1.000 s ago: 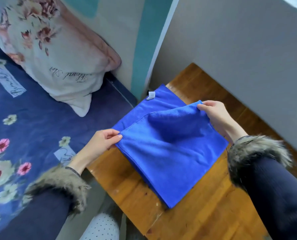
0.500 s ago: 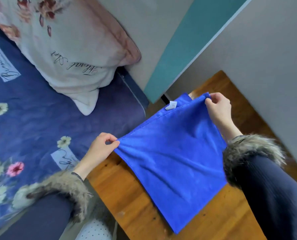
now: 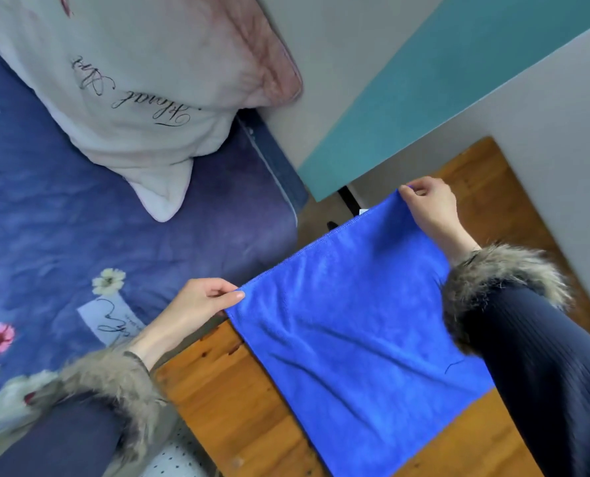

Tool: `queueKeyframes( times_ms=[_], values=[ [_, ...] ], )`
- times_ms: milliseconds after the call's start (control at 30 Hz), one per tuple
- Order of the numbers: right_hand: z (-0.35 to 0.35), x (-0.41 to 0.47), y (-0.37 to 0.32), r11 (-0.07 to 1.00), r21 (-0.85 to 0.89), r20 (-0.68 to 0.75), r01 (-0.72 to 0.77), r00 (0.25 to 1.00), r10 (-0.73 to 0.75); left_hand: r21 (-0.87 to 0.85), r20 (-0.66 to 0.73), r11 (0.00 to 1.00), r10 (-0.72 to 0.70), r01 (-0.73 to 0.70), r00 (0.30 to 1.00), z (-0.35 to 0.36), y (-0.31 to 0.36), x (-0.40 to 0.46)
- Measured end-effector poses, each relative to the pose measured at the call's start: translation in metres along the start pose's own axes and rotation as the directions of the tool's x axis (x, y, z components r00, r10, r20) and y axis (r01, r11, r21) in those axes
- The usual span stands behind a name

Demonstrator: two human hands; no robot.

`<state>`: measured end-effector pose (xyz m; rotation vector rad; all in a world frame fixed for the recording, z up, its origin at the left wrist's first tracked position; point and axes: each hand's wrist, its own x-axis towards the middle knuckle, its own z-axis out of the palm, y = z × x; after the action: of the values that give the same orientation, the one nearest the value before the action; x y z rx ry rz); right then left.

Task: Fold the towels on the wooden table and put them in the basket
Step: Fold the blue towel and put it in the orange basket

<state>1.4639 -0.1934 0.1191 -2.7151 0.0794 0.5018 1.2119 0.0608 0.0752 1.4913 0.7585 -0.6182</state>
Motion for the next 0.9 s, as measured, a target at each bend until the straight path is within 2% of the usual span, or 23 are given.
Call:
queueKeyframes(
  times_ms=[233, 333, 500, 633, 767, 900],
  values=[
    [-0.002, 0.004, -0.002, 0.985, -0.138, 0.104, 0.106, 0.99, -0.092, -0.014, 0.172, 0.999, -0.031, 0.034, 0.985, -0.013, 0.003, -0.003],
    [-0.006, 0.007, 0.001, 0.98, -0.147, 0.09, 0.136, 0.988, -0.124, 0.009, 0.161, 1.0, -0.018, 0.017, 0.987, -0.014, 0.007, -0.004],
    [-0.034, -0.022, 0.002, 0.996, 0.068, 0.04, 0.066, 0.997, -0.069, -0.012, 0.107, 0.999, 0.032, -0.031, 0.994, -0.007, 0.019, -0.014],
    [-0.077, -0.063, 0.021, 0.97, 0.242, -0.021, 0.017, 1.0, -0.012, 0.05, 0.089, 0.995, 0.086, -0.091, 0.992, -0.006, 0.038, -0.033],
    [-0.131, -0.112, 0.049, 0.934, 0.357, -0.083, -0.015, 0.995, 0.048, 0.155, 0.099, 0.959, 0.224, -0.238, 0.97, 0.002, 0.07, -0.053],
    [-0.178, -0.176, 0.09, 0.857, 0.515, -0.098, -0.036, 0.99, 0.1, 0.244, 0.152, 0.869, 0.404, -0.43, 0.902, 0.022, 0.113, -0.08]
  ],
)
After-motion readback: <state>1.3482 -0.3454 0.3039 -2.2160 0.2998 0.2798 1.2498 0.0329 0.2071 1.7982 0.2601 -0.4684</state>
